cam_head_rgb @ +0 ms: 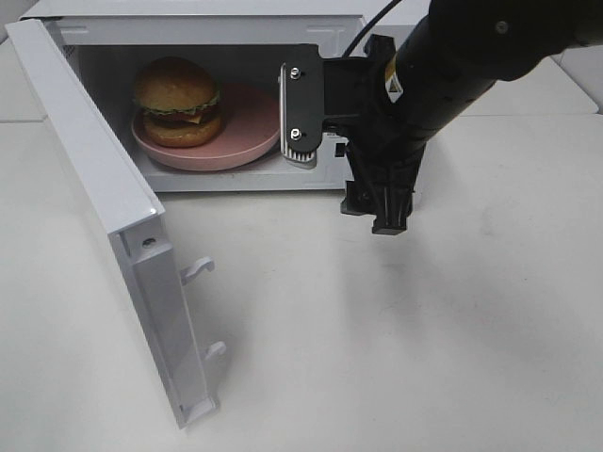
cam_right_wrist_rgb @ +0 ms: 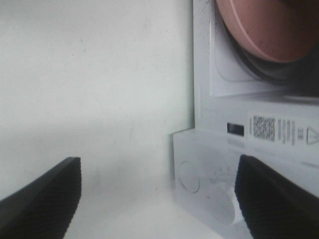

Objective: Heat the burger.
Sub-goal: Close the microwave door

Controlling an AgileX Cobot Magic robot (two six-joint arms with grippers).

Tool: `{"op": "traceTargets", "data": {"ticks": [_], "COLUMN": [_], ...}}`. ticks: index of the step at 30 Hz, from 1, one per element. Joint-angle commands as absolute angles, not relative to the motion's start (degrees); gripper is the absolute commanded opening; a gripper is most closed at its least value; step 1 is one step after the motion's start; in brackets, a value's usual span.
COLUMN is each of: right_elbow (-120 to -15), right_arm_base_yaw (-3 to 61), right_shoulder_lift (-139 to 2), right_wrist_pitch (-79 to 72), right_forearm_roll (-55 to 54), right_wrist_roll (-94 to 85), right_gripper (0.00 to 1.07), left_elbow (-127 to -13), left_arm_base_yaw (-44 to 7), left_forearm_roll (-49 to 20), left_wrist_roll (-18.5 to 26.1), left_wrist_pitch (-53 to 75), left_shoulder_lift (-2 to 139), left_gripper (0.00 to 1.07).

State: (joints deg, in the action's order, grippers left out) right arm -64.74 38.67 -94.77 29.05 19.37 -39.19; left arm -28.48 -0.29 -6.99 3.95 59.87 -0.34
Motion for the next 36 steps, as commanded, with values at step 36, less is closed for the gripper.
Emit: {"op": "traceTargets", "data": {"ticks": [36], "right_elbow": [-57.4], "right_arm_base_yaw": [38.6], "right_shoulder_lift": [-58.1], "right_wrist_pitch": [71.9], "right_forearm_roll": [12.9], "right_wrist_roll": [10.9], "right_gripper": [0.76], "left_elbow": [-28.4], "left_arm_base_yaw": [-0.2], "left_forearm_roll": [-7.1], "left_wrist_roll": [3.7], "left_wrist_pitch": [59.5], "left_shoulder_lift": [-1.5], "left_gripper": [1.03]}}
